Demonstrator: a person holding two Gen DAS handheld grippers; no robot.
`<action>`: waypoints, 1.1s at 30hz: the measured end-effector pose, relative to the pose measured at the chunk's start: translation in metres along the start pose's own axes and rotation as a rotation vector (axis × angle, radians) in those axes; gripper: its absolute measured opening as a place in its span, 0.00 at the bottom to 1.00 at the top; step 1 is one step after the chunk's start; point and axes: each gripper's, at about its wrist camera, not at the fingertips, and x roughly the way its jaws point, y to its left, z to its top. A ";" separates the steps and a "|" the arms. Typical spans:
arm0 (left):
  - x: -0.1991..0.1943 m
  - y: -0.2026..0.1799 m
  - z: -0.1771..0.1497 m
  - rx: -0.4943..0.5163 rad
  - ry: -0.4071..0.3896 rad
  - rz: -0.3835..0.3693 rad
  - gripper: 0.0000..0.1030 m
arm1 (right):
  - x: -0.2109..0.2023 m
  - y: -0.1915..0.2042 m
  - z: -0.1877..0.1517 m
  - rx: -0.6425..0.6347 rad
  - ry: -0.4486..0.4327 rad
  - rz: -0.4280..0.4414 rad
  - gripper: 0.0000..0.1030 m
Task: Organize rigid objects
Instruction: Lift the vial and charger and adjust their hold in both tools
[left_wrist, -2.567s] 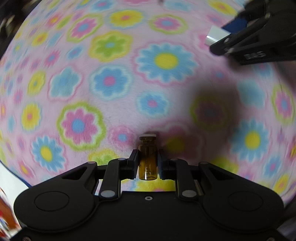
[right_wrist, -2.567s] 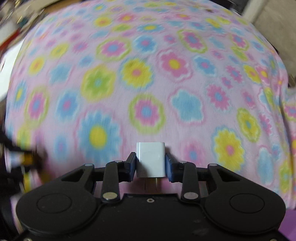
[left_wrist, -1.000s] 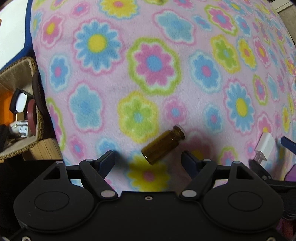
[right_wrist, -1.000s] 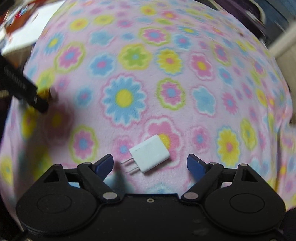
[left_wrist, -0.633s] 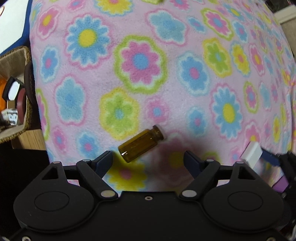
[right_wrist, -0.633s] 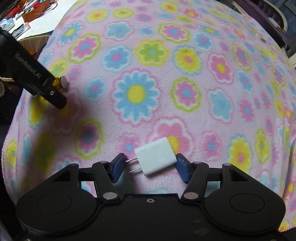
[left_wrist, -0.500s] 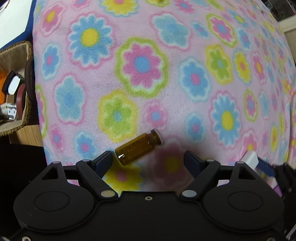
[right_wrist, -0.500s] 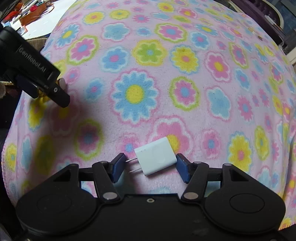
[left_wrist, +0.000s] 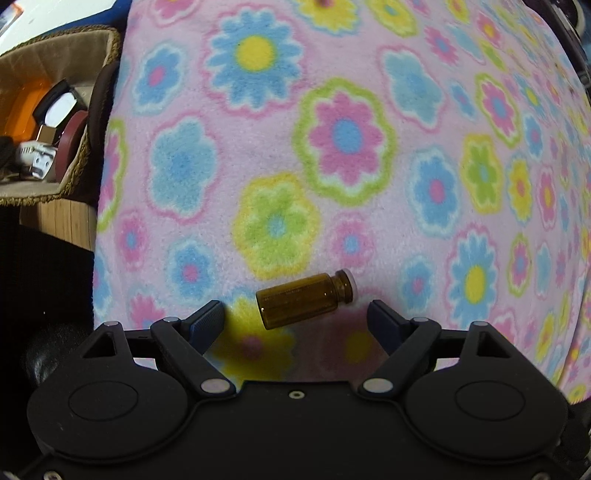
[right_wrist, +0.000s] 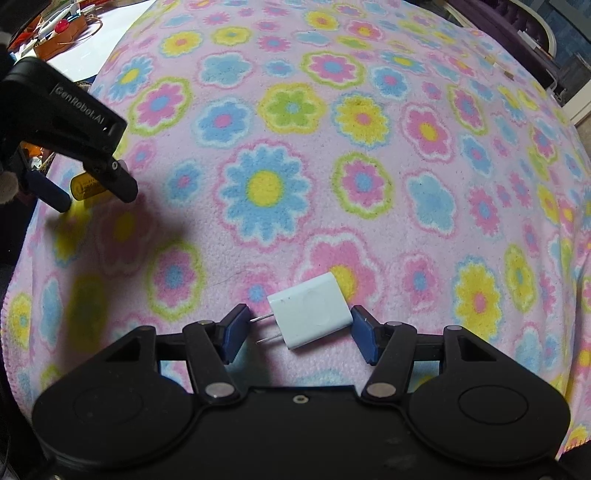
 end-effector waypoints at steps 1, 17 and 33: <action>0.000 0.000 0.001 -0.007 -0.005 0.000 0.75 | 0.000 -0.001 0.000 0.003 0.000 0.001 0.57; -0.002 -0.048 -0.010 0.451 -0.073 0.111 0.50 | -0.004 0.003 -0.003 -0.039 -0.012 -0.059 0.70; -0.012 -0.042 -0.025 0.555 -0.035 0.093 0.50 | -0.006 0.014 0.006 -0.190 0.008 -0.045 0.55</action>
